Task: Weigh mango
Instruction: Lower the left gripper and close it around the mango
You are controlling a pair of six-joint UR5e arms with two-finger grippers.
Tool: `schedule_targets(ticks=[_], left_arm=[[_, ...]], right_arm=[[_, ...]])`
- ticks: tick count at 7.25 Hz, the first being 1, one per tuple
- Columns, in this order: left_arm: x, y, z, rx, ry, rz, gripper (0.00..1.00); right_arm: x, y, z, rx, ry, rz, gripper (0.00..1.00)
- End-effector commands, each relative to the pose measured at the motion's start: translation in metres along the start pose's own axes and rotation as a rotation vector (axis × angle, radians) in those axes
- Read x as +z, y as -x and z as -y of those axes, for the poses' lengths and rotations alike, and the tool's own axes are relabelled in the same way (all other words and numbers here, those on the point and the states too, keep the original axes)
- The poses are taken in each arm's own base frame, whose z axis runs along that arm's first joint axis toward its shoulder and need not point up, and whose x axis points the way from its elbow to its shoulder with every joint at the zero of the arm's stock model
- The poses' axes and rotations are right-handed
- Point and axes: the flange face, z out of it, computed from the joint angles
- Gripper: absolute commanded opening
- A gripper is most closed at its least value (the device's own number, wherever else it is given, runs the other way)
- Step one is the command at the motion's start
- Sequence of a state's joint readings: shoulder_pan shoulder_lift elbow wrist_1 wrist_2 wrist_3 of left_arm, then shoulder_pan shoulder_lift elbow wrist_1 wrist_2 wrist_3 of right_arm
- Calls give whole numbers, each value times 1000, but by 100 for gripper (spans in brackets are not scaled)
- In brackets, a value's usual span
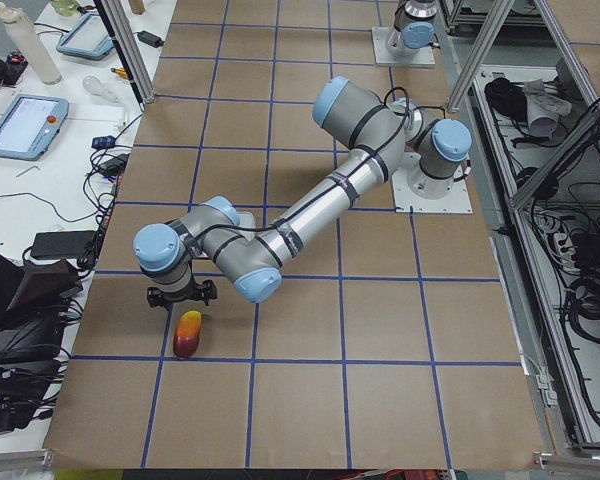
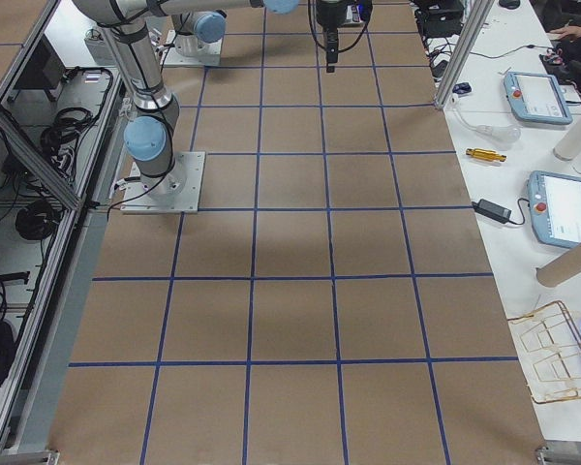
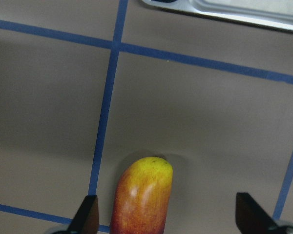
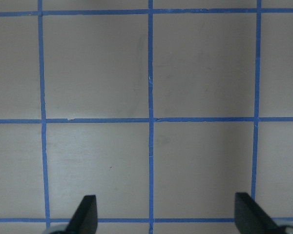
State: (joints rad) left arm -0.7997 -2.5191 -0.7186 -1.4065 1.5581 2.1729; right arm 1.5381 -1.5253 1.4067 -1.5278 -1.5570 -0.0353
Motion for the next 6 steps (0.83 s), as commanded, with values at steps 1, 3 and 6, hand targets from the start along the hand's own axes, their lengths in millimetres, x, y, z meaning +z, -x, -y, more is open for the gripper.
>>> schedule_targets(ticks=[1,3,6], left_arm=[[28,2,-28,39,4,12,100],[49,6,-33,120,13,31,100],[73,7,-37,121,-4,37,100]], right_arm=[[0,-1,0,1,0,0,100],[0,0,0,0,0,0,100],[-1,0,0,0,-1,0,100]])
